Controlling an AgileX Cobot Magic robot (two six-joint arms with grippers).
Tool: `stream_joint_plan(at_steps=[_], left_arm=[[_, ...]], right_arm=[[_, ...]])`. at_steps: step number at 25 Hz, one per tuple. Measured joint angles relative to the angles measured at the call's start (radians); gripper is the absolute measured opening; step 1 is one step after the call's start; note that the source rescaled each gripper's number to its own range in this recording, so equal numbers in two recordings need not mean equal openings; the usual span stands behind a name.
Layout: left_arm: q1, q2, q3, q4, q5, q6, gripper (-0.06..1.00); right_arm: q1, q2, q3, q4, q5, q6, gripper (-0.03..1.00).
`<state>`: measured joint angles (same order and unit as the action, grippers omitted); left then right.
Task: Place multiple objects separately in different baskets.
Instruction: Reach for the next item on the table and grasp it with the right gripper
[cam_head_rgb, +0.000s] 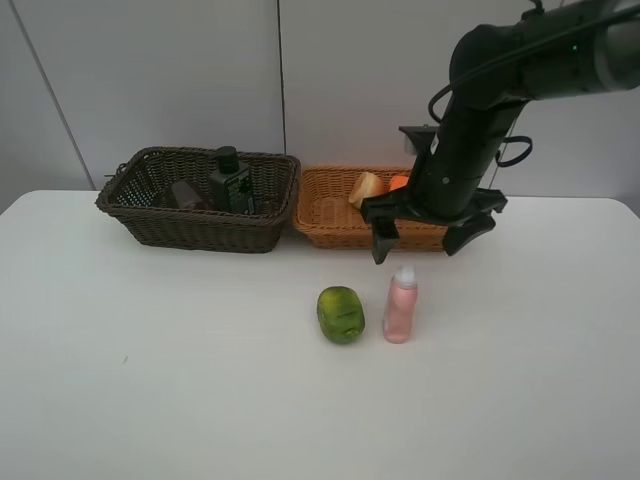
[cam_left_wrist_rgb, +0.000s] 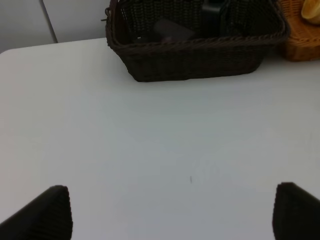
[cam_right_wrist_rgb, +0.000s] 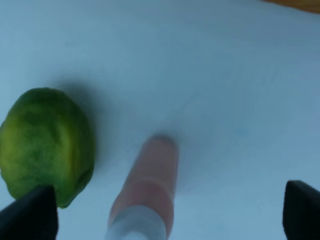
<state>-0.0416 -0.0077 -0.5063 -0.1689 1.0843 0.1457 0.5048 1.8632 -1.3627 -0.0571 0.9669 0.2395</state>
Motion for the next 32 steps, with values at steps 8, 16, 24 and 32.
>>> stream_joint_plan(at_steps=[8, 16, 24, 32], left_arm=[[0.000, 0.000, 0.000, 0.000, 0.000, 0.000, 0.98], [0.000, 0.000, 0.000, 0.000, 0.000, 0.000, 0.98], [0.000, 0.000, 0.000, 0.000, 0.000, 0.000, 0.98], [0.000, 0.000, 0.000, 0.000, 0.000, 0.000, 0.98]], right_arm=[[0.000, 0.074, 0.040, 0.042, -0.044, 0.015, 0.92], [0.000, 0.126, 0.040, 0.083, -0.049, 0.015, 0.92], [0.000, 0.139, 0.040, 0.084, -0.051, 0.015, 0.56], [0.000, 0.139, 0.040, 0.085, -0.015, 0.022, 0.01]])
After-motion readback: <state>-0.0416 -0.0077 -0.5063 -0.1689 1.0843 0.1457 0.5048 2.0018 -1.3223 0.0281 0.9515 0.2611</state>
